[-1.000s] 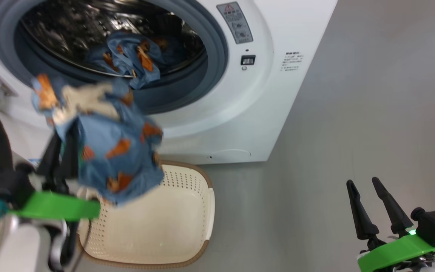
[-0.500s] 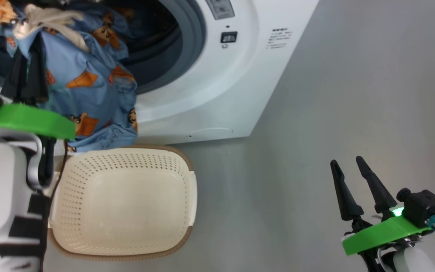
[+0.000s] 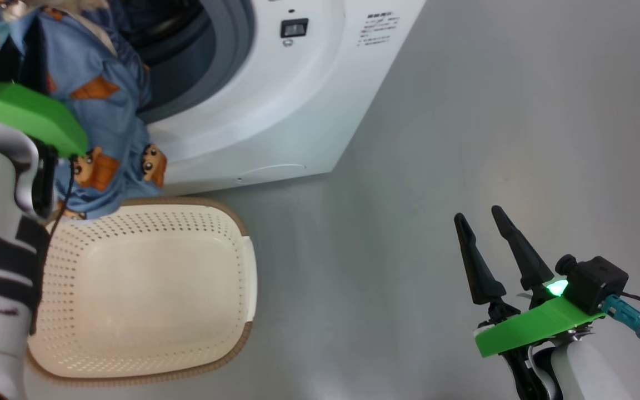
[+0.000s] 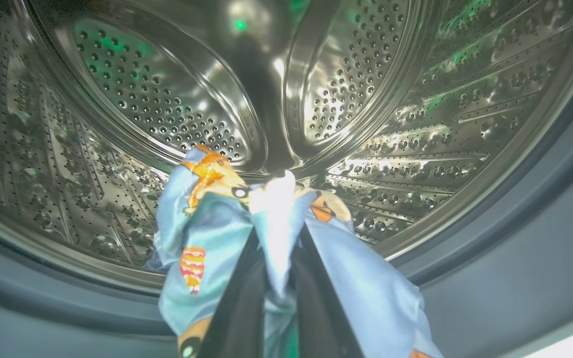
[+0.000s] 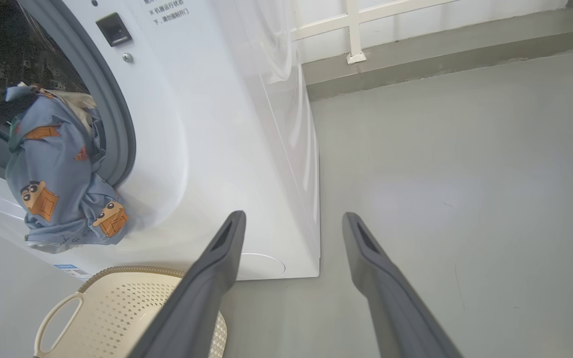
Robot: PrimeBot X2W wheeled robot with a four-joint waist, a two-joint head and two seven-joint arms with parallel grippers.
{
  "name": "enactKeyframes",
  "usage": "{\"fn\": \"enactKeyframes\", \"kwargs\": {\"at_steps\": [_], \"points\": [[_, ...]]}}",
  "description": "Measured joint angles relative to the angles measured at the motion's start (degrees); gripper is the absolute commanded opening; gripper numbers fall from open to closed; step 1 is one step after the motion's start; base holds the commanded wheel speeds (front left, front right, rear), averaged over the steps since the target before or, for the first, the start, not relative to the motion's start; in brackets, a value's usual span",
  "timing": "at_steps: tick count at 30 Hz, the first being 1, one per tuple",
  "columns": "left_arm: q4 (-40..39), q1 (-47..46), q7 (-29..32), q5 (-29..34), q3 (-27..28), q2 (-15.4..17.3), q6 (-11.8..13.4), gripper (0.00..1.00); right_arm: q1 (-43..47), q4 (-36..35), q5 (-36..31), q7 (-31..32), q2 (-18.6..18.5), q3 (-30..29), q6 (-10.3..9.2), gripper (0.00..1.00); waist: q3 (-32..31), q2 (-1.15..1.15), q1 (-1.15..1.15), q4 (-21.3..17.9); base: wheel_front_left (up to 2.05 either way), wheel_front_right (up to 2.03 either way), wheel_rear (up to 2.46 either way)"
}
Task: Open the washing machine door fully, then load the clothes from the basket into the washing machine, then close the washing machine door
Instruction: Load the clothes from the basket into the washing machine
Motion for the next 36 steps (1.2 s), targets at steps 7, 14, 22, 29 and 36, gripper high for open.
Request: {"fn": "enactKeyframes", "kwargs": {"at_steps": [7,14,22,29,36], "points": [[8.3,-7.8,0.0,-2.2,-4.6,1.2,0.0,0.0,-1.3,0.0,0.0,0.0,0.7,1.1,0.0,1.0,2.1,0.0,0.0,-2.0,0.0,0.0,0.0],[9.1,-12.0,0.0,-1.9,-5.5,3.4,0.1,0.0,-2.9,0.0,0.4,0.0,1.0,1.8,0.0,1.0,4.0,0.0,0.0,-3.8,0.0,0.0,0.0],[-7.7,-12.8,0.0,4.1,2.7,4.4,2.8,0.0,-4.5,-0.4,0.5,0.0,1.8,1.7,0.0,1.0,7.2,0.0,0.0,-4.8,0.0,0.0,0.0],[-1.8,-10.2,0.0,6.0,4.1,3.0,1.5,1.0,-4.9,-0.3,0.5,0.0,2.2,1.8,0.0,1.0,7.4,0.0,0.0,-4.7,0.0,0.0,0.0],[4.1,-10.3,0.0,6.0,4.1,2.3,0.5,1.0,-4.9,-0.3,0.5,0.0,2.3,1.8,0.0,1.0,7.0,0.0,0.0,-4.1,0.0,0.0,0.0]]}}
